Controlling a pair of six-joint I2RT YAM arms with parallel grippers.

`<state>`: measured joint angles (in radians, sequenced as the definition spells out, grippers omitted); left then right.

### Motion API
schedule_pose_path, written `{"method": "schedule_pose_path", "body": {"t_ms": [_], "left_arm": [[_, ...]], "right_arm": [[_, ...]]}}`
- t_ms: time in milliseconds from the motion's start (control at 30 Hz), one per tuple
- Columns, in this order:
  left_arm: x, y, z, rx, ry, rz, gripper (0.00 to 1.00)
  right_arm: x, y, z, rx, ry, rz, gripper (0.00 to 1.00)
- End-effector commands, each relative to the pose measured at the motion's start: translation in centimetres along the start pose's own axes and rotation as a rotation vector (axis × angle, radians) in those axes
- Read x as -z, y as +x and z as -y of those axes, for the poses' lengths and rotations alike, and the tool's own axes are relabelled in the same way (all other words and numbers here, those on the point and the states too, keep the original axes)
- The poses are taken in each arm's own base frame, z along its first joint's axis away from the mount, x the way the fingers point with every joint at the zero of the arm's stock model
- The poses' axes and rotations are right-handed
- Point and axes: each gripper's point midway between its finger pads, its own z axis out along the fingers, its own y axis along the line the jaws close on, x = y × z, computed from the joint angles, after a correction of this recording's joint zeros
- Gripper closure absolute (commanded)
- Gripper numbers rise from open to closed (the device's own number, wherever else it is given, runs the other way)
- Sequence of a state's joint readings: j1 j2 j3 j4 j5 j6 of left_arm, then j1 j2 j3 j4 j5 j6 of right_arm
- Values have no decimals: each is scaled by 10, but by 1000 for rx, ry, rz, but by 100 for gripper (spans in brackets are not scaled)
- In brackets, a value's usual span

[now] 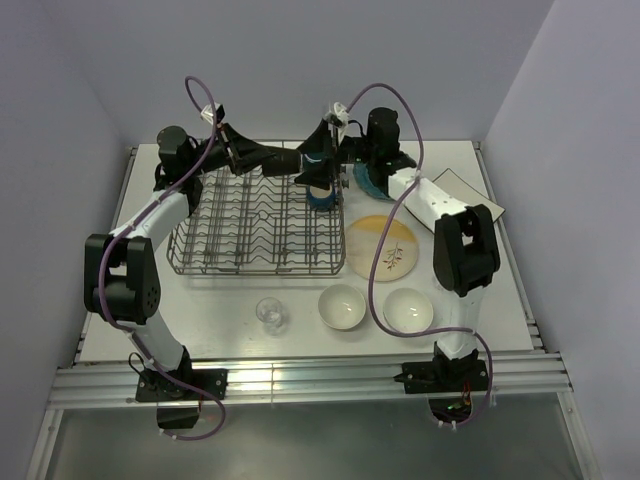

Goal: Load the mixed dishes into the dish rack
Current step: Pass the cup from the left arm to the right

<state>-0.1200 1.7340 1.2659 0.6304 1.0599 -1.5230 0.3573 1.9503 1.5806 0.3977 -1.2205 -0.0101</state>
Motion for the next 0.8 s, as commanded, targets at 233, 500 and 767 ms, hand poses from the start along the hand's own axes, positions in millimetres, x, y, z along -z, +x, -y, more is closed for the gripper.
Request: {"method": "schedule_pose_path", "body": {"t_ms": [233, 500, 767], "left_arm": [[6, 10, 33, -100, 75, -30, 100], [5, 9, 32, -97, 82, -28, 100], [5, 8, 31, -93, 83, -30, 100]], "right_arm": [[-17, -58, -18, 300, 14, 87, 0], [-20, -56, -17, 288, 47, 85, 9], [-20, -51, -21, 282, 29, 68, 49]]}}
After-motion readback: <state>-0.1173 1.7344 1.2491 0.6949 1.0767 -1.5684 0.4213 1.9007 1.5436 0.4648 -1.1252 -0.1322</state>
